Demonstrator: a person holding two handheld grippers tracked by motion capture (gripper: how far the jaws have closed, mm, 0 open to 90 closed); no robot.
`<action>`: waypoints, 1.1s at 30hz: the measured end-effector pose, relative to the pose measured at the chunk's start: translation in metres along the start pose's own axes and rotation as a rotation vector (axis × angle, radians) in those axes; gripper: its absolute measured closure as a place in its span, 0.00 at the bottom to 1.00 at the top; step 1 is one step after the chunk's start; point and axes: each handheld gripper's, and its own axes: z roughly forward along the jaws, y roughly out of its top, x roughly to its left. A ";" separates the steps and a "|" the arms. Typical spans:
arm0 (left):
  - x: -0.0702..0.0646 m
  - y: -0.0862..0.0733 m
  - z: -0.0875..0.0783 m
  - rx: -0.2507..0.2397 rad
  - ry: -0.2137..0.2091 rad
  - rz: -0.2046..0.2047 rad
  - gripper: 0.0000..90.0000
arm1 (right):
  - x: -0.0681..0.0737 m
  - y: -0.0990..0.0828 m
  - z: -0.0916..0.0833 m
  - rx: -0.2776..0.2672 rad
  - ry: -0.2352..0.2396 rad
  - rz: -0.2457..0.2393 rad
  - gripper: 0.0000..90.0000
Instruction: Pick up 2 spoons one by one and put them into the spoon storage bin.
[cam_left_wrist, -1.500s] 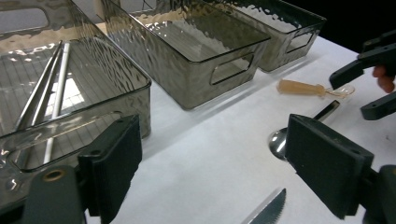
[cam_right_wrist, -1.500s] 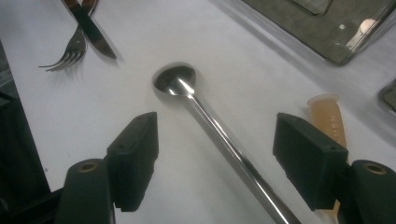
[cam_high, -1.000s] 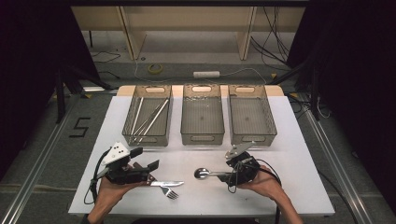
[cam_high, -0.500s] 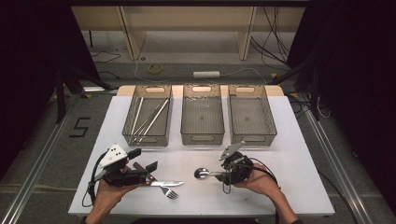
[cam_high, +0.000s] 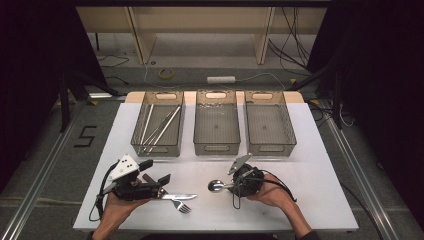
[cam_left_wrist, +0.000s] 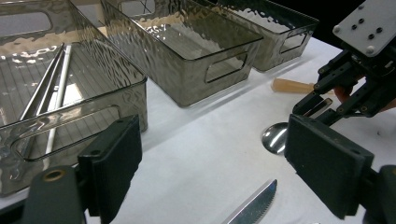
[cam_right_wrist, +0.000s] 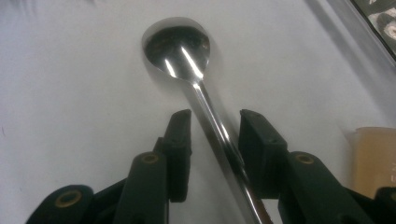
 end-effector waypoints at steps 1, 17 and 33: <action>0.000 0.000 0.000 0.000 0.000 0.001 0.21 | 0.000 0.001 0.000 0.002 -0.001 0.007 0.74; -0.001 0.000 0.000 0.005 0.007 0.022 0.22 | 0.001 0.005 0.002 0.032 0.017 -0.076 0.91; -0.001 0.000 0.000 0.004 0.008 0.021 0.22 | 0.004 0.006 -0.006 0.019 -0.023 -0.145 1.00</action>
